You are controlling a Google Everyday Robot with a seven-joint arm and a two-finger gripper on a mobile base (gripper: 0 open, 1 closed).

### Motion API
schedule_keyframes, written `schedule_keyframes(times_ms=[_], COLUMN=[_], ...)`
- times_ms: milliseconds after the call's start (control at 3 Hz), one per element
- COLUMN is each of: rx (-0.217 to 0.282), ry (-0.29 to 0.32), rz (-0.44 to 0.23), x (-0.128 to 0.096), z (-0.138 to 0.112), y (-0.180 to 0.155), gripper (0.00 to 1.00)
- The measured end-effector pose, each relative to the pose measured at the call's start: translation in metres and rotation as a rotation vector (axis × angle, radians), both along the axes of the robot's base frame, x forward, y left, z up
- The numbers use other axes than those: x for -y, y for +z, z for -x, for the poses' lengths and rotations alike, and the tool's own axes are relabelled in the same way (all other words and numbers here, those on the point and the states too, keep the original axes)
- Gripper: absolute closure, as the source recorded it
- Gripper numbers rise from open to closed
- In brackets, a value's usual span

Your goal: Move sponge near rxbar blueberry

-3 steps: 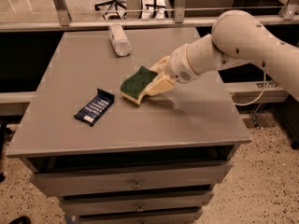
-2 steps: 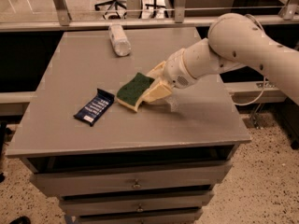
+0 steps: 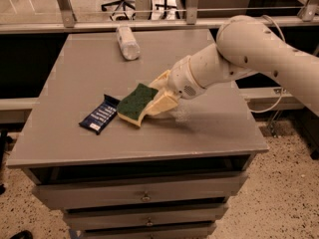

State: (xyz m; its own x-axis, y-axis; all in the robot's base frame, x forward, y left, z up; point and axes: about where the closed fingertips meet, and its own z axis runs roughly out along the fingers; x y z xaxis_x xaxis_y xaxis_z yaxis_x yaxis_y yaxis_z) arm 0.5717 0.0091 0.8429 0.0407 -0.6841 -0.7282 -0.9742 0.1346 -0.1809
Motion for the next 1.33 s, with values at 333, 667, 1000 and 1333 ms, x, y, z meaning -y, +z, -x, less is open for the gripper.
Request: schedule_keyframes(times_ms=[333,667,1000,1333], rx=[-0.007,-0.010,-0.011,-0.011], ry=[0.020,0.028,0.029,0.015], rz=[-0.003,-0.001,0.002,-0.013], x=[-0.0067,-0.0086,-0.0086,-0.0047], z=[0.0085,0.0121,0.0146,0.0128], y=[0.0025,0.0031,0.0031,0.0061], gripper=[0.82,0.59,0.35,0.13])
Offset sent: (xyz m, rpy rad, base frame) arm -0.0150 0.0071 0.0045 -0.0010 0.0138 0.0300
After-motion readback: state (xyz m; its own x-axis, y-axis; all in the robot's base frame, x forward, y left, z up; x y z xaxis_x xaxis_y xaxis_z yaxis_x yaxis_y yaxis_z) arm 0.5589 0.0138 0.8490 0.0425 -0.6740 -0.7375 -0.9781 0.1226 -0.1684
